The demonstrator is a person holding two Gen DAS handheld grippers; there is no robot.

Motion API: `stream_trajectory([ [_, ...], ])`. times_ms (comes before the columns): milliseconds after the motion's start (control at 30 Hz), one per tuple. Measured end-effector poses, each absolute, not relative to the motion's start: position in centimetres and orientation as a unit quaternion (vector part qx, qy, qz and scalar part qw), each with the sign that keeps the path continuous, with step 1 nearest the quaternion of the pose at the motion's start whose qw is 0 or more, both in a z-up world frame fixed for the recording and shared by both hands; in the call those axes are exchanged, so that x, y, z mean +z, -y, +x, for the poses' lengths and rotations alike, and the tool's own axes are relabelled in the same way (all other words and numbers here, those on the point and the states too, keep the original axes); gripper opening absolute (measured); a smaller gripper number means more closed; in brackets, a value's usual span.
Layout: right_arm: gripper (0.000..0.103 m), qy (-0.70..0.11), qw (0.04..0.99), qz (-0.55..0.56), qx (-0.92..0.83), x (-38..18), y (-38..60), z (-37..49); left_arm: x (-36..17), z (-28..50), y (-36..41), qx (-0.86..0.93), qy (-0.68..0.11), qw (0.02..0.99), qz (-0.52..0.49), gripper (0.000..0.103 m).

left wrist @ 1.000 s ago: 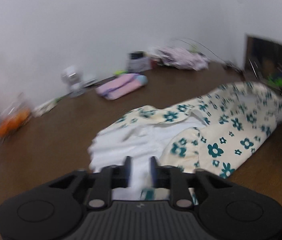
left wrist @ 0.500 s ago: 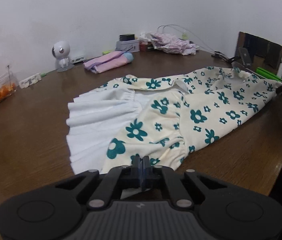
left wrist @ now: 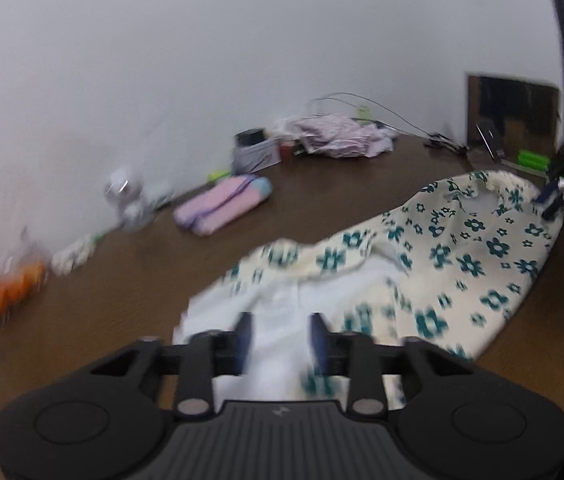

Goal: Fold clothes

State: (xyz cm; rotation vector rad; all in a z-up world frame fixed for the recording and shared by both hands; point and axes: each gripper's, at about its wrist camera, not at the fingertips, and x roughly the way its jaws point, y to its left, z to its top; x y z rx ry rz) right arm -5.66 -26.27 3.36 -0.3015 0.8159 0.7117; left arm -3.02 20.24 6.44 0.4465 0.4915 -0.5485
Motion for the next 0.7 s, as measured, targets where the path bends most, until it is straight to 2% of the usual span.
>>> stream_trajectory([
  [67, 0.029, -0.370, 0.853, -0.130, 0.345, 5.4, 26.8, -4.4, 7.3, -0.5, -18.1, -0.290, -0.227, 0.895, 0.254, 0.051],
  [133, 0.046, -0.335, 0.870, -0.120, 0.342, 7.7, 27.2, -2.4, 7.5, 3.0, -16.0, -0.314, -0.229, 0.877, 0.281, 0.062],
  [167, 0.053, -0.327, 0.875, -0.118, 0.338, 8.4, 27.2, -0.8, 7.2, 5.2, -15.2, -0.327, -0.243, 0.867, 0.286, 0.063],
  [300, 0.053, -0.364, 0.866, -0.096, 0.329, 7.9, 25.1, 7.2, 4.2, 13.0, -12.6, -0.345, -0.326, 0.835, 0.280, 0.058],
  [400, 0.052, -0.397, 0.845, -0.107, 0.342, 5.9, 23.0, 10.6, 2.3, 15.0, -12.2, -0.355, -0.350, 0.819, 0.285, 0.052],
  [433, 0.050, -0.405, 0.837, -0.116, 0.349, 5.2, 22.4, 11.2, 1.8, 15.2, -12.3, -0.362, -0.355, 0.813, 0.287, 0.052],
  [467, 0.044, -0.413, 0.828, -0.124, 0.357, 4.5, 21.7, 11.8, 1.5, 15.3, -12.4, -0.369, -0.358, 0.808, 0.286, 0.047],
  [500, 0.032, -0.422, 0.820, -0.132, 0.364, 3.9, 21.1, 12.4, 1.4, 15.2, -12.8, -0.375, -0.357, 0.807, 0.284, 0.042],
  [533, 0.023, -0.430, 0.811, -0.140, 0.372, 3.2, 20.5, 13.0, 1.3, 15.1, -13.0, -0.380, -0.359, 0.805, 0.279, 0.025],
  [567, 0.010, -0.431, 0.806, -0.150, 0.378, 2.7, 20.1, 13.1, 1.4, 15.0, -13.2, -0.381, -0.360, 0.806, 0.274, 0.012],
  [600, 0.007, -0.427, 0.803, -0.161, 0.383, 2.4, 19.8, 12.8, 1.7, 14.6, -13.2, -0.375, -0.350, 0.813, 0.277, 0.009],
  [633, 0.004, -0.421, 0.803, -0.170, 0.387, 2.4, 19.7, 12.4, 1.9, 14.3, -13.2, -0.368, -0.339, 0.819, 0.280, 0.001],
  [700, 0.002, -0.397, 0.810, -0.182, 0.391, 3.0, 19.7, 11.5, 2.6, 13.3, -13.4, -0.354, -0.314, 0.833, 0.285, 0.001],
])
